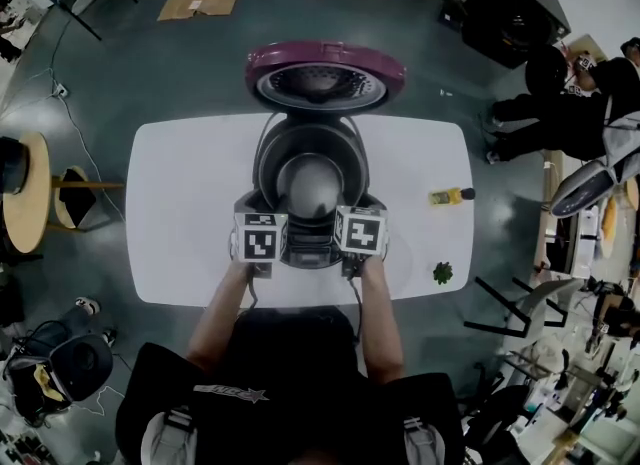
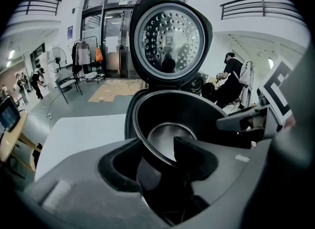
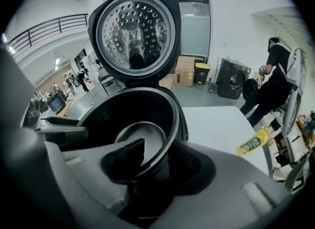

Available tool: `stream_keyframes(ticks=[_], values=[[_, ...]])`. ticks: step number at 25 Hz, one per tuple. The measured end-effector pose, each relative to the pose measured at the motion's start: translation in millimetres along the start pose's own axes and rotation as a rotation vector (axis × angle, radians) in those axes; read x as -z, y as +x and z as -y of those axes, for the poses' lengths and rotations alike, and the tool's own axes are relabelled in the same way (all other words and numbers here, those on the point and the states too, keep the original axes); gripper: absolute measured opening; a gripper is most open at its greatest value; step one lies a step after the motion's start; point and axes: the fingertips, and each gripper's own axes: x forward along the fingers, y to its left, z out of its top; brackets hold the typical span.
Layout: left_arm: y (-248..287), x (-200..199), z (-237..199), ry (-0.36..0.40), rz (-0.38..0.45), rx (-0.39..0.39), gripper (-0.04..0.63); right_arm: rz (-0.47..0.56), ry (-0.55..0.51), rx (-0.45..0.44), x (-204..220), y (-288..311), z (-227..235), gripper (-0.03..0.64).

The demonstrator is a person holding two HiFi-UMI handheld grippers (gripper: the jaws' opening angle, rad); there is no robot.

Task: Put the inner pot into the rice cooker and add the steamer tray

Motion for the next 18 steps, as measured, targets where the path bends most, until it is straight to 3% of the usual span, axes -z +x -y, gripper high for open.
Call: stream_keyframes(ticks=[18], values=[[-7.2,4.1,-17.4,0.03,0.033,-0.045,0.225,0.013,-0.017,-0.025,9.4,-4.3,-4.9,0.215]])
